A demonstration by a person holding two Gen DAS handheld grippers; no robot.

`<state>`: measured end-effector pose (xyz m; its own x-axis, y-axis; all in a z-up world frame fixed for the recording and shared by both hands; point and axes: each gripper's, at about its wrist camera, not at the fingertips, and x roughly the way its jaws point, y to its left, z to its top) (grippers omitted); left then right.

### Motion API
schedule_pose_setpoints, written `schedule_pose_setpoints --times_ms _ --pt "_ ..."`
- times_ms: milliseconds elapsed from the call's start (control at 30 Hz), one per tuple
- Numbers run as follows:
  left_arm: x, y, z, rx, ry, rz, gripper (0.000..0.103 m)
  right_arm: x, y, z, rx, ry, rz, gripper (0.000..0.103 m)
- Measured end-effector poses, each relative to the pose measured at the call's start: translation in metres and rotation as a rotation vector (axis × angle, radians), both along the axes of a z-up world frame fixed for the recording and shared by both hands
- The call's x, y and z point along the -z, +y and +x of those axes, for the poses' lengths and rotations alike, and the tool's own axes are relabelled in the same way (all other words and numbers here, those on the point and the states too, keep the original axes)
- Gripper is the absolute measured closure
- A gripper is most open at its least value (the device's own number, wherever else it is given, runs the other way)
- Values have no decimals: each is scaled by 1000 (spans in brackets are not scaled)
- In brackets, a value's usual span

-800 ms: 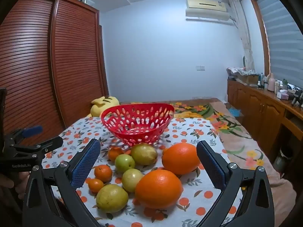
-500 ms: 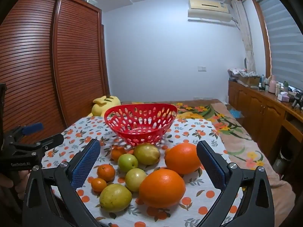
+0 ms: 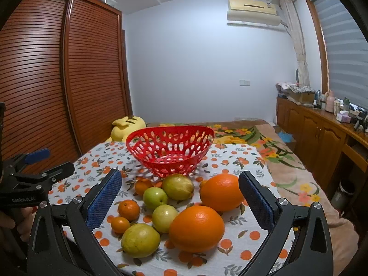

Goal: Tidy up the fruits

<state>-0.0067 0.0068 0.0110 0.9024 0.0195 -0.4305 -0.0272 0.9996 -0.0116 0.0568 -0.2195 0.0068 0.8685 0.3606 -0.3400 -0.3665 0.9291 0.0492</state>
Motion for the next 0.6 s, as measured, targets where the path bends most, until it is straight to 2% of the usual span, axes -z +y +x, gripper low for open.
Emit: schedule_pose_setpoints --times_ms 600 --pt "-3 -5 -5 0 -13 4 0 -3 -1 -2 -4 -1 4 0"
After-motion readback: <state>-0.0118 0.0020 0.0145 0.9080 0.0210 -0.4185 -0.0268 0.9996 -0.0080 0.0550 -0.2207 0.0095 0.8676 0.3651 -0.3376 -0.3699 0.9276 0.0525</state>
